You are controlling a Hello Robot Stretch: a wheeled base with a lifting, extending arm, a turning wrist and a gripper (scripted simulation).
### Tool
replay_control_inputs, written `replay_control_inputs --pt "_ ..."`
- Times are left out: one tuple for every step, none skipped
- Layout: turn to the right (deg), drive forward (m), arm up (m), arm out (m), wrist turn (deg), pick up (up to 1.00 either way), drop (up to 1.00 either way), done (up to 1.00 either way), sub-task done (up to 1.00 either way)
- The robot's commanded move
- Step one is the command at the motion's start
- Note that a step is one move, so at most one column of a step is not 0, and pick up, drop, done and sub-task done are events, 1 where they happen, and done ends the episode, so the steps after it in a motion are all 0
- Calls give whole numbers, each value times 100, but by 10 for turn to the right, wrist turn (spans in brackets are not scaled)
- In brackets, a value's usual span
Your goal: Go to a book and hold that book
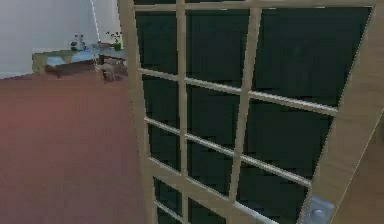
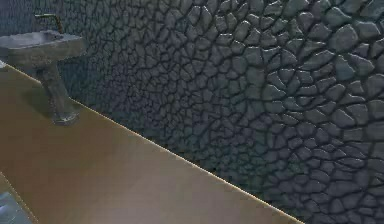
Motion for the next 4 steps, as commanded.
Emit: replay_control_inputs --pt "-360 0 0 0 0 0 0 0 0" --pt "0 55 0 0 0 0 0 0 0" --pt "-180 0 0 0 0 0 0 0 0" --pt "0 30 0 0 0 0 0 0 0"
